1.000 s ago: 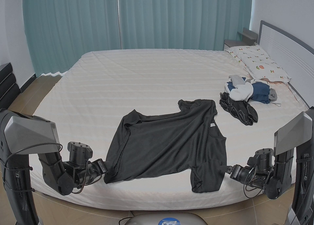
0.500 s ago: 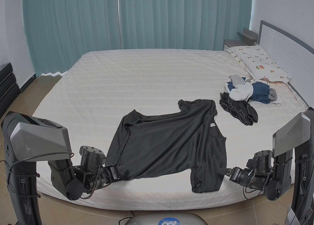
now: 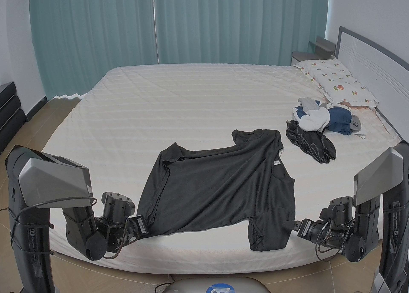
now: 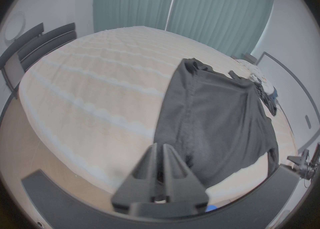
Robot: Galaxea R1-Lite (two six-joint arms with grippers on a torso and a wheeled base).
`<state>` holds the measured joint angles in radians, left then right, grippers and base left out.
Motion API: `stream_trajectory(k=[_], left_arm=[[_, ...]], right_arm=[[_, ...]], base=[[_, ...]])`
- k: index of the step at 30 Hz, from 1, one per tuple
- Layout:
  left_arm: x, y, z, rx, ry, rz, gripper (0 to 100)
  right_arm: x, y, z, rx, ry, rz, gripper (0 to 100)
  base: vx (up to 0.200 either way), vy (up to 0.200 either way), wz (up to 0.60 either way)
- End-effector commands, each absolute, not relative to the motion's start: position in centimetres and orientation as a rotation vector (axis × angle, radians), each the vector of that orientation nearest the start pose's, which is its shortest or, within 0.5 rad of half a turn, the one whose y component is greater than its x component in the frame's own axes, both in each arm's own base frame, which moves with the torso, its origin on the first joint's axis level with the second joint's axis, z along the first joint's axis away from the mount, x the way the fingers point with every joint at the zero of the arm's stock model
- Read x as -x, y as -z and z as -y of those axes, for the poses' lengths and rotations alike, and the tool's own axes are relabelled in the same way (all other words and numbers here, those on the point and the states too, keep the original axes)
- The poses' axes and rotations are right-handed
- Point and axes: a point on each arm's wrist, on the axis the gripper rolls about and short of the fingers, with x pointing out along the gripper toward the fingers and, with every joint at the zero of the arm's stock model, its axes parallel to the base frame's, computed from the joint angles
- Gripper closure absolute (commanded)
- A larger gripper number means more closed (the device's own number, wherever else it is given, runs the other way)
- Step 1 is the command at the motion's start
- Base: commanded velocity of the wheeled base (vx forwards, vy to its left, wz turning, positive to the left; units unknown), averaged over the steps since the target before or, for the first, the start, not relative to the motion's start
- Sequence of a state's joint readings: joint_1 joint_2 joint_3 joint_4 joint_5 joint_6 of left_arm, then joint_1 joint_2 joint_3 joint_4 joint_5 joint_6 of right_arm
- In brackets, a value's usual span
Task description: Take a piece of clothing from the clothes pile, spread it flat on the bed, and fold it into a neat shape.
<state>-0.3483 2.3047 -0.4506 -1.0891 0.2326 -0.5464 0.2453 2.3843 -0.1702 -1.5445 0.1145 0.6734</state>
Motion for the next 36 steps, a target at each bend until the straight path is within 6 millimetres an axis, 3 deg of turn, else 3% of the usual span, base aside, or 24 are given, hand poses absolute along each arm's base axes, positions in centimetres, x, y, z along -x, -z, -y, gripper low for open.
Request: stream_trajectory(k=[1,4,12,22,34,35,36], left_arm=[[-28.7,3.6,8.1,0.323,-0.171,-0.711,100],[-28.7,2.7,6.8,0.364,-0.198,-0.665,100],[-28.2,3.2,4.5,0.378,-0.271,-0.695,100],[-27.7,4.5,3.7,0.356,-0.323,-0.76,100],[-27.9,3.9,3.0,0.367,-0.339,-0.742,100],[-28.0,3.9,3.0,0.368,-0.338,-0.741,100],[-27.9,4.0,3.0,0.366,-0.337,-0.745,100]], right_arm=[[-24.4,4.6,-6.8,-0.589,-0.118,-0.776,0],[-24.3,4.9,-7.0,-0.584,-0.122,-0.792,0],[-24.4,5.1,-7.1,-0.586,-0.121,-0.796,0],[-25.1,5.7,-7.7,-0.583,-0.143,-0.777,0],[-27.6,6.5,-8.2,-0.608,-0.154,-0.711,0],[-27.6,6.5,-8.2,-0.607,-0.152,-0.709,100],[-27.8,6.6,-8.2,-0.607,-0.146,-0.702,100]], base=[[0.0,0.0,0.0],[0.0,0.0,0.0],[0.0,0.0,0.0],[0.0,0.0,0.0],[0.0,0.0,0.0],[0.0,0.0,0.0],[0.0,0.0,0.0]])
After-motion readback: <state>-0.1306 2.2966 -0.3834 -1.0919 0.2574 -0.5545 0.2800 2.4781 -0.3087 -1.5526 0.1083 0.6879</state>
